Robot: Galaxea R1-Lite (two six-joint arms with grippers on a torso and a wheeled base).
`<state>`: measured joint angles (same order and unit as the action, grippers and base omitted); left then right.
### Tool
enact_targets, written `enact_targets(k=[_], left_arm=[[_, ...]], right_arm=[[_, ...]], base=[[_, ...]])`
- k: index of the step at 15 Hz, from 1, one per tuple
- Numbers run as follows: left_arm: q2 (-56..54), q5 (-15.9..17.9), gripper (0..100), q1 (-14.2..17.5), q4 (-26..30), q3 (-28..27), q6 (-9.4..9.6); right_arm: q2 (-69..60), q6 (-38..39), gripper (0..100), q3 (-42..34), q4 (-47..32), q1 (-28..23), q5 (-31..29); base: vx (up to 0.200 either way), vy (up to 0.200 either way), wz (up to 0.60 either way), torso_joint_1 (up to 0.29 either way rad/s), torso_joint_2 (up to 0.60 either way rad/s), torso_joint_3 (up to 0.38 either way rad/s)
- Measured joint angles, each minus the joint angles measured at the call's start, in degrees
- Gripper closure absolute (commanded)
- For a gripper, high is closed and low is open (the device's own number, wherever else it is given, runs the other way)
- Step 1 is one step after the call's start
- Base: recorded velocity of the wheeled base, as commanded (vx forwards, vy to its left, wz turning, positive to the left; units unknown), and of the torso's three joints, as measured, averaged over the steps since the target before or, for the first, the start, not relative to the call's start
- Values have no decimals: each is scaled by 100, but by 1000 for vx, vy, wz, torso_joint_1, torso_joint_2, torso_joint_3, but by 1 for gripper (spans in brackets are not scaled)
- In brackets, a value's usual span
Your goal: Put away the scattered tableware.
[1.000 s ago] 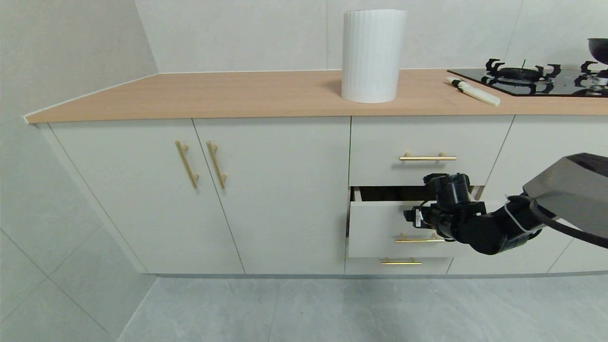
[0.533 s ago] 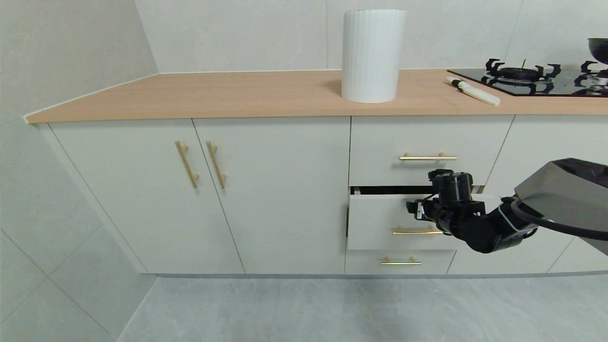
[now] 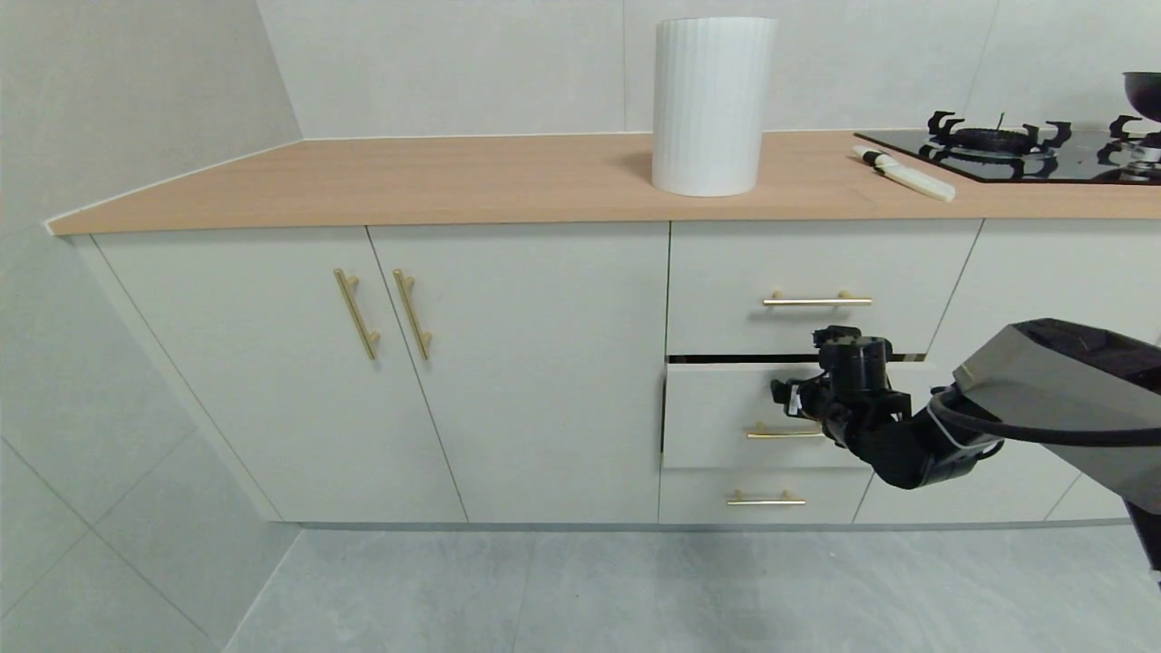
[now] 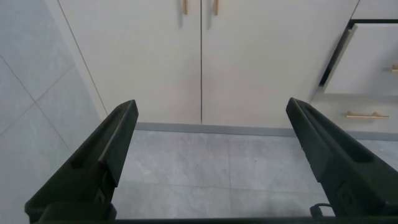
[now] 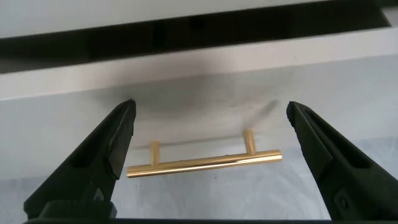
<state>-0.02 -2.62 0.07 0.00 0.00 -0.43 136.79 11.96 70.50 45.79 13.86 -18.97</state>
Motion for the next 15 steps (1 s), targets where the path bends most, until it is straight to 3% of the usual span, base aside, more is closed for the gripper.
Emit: enact_targets(k=[15], left_arm=[[0,0,0,0,0,0,2]], right_arm=[[686,514,0,951,33,-257,-55]], base=[[0,0,0,0,0,0]])
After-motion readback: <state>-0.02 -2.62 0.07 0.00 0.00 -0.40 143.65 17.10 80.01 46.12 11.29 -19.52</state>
